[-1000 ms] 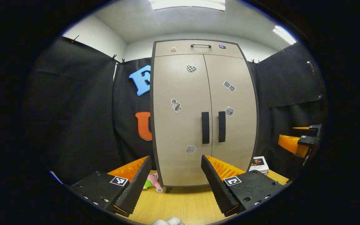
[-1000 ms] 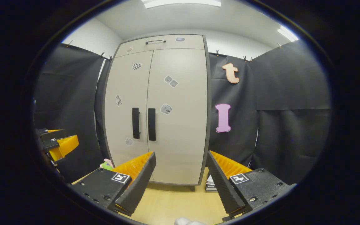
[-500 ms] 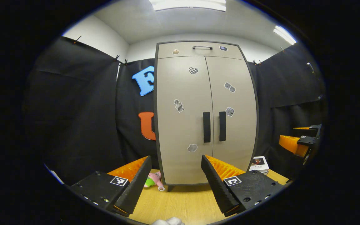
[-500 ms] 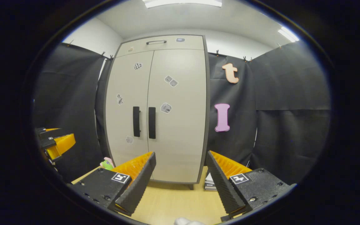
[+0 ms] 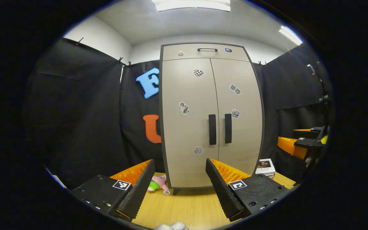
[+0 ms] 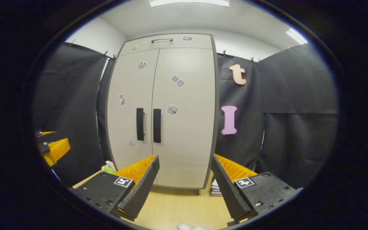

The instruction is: Open the right door of the double-door shoe cabinet with the right hand, and open the left door with the left hand.

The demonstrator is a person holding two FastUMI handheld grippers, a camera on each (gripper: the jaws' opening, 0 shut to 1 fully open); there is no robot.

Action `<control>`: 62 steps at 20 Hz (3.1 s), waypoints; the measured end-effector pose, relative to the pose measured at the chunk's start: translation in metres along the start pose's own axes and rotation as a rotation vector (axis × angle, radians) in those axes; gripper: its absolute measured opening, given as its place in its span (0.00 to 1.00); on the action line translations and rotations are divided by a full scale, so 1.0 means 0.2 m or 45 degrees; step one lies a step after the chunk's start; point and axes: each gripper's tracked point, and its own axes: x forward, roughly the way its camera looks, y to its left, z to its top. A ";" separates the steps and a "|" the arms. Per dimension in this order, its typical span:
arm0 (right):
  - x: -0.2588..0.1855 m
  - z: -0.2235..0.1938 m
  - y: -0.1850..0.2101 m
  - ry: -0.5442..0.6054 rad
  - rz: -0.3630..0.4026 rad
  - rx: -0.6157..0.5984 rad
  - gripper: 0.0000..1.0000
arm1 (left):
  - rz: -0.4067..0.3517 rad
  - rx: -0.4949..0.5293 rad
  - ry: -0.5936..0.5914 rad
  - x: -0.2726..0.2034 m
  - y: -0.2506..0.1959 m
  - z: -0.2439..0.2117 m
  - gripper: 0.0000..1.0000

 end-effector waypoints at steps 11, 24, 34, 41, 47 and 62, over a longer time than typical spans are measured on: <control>0.55 0.09 0.28 -0.020 0.024 0.033 1.00 | 0.070 0.003 0.034 -0.07 0.11 -0.05 0.96; 1.11 0.22 0.48 0.011 -0.019 0.034 0.95 | 0.196 -0.018 0.049 -0.07 0.33 -0.08 0.96; 1.23 0.20 0.50 0.061 -0.027 0.088 0.58 | 0.232 -0.032 0.050 -0.07 0.38 -0.08 0.96; 1.20 0.18 0.51 0.080 0.079 0.041 0.27 | 0.226 -0.021 0.025 -0.11 0.37 -0.06 0.96; 1.01 0.17 0.47 0.074 0.154 0.019 0.23 | 0.193 -0.030 0.043 -0.16 0.30 -0.09 0.96; 0.55 0.12 0.20 0.093 0.193 0.004 0.21 | 0.055 -0.071 0.040 -0.13 0.10 -0.10 0.96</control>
